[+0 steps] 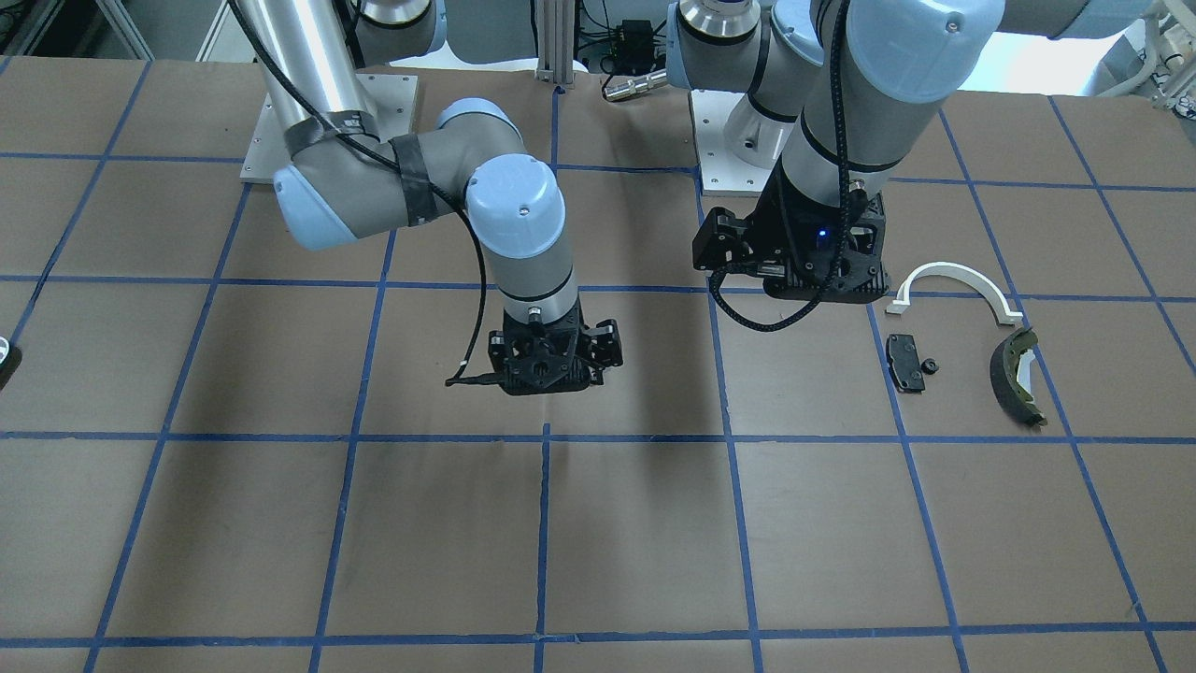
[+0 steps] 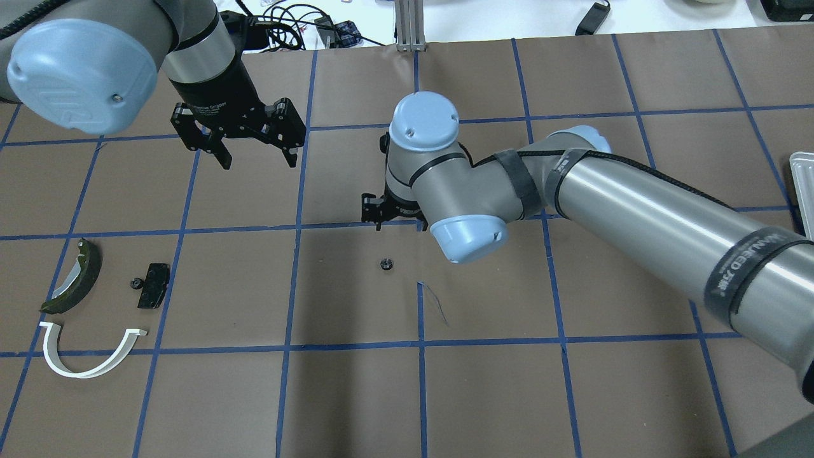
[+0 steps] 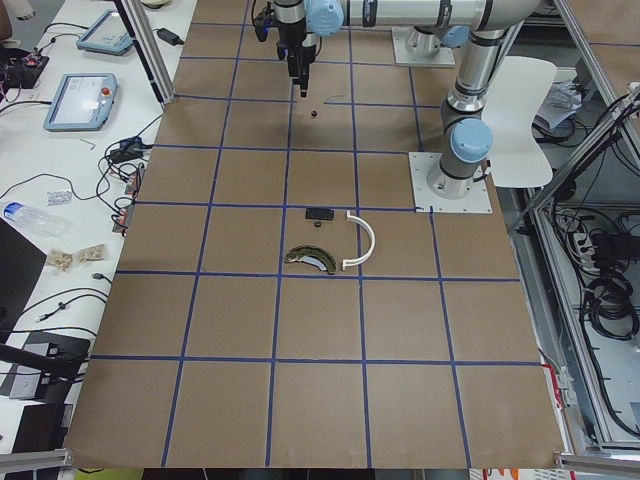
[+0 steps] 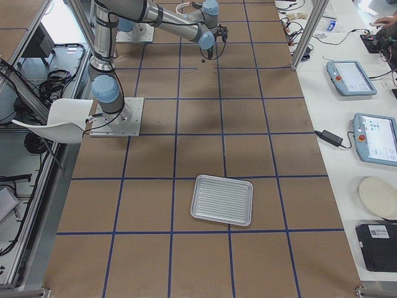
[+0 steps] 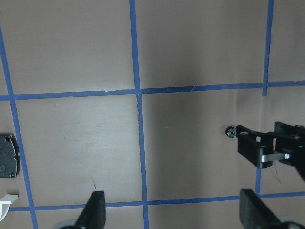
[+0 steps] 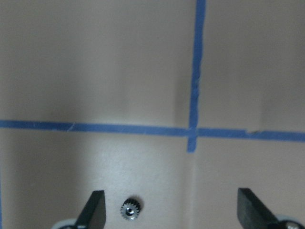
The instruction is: Place bearing gear from tray to pile
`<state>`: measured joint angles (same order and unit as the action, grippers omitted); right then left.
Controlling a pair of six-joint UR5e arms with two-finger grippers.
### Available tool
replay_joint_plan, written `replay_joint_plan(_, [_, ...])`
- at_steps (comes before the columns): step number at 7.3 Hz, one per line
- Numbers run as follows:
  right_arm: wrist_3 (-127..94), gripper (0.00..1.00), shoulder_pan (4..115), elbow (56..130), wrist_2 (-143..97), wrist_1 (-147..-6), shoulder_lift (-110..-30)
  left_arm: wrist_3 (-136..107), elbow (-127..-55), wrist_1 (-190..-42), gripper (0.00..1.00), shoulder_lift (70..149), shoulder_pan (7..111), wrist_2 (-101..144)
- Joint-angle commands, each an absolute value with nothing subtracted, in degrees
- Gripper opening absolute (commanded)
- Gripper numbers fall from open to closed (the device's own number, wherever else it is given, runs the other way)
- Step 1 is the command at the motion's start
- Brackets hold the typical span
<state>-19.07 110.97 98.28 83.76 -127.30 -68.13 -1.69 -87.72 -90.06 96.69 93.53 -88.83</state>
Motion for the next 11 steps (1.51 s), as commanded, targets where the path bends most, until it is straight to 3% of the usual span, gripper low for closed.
replay_joint_plan(1, [-5.1, 1.00, 102.2, 90.1, 85.5, -110.8, -73.8, -7.0, -90.8, -88.3, 1.00, 97.4, 94.3, -88.7])
replay_joint_plan(5, [6.7, 1.00, 93.6, 77.5, 93.4, -94.5, -75.9, -23.2, -100.3, -59.7, 1.00, 109.0, 106.9, -89.3])
replay_joint_plan(8, [6.2, 1.00, 92.2, 77.8, 92.8, -91.6, -77.3, -22.7, -101.8, -55.0, 1.00, 117.0, 109.6, -89.3])
replay_joint_plan(11, [6.8, 1.00, 91.2, 80.2, 92.7, -90.2, -78.8, -21.3, -103.5, -54.9, 1.00, 117.3, 109.9, -89.3])
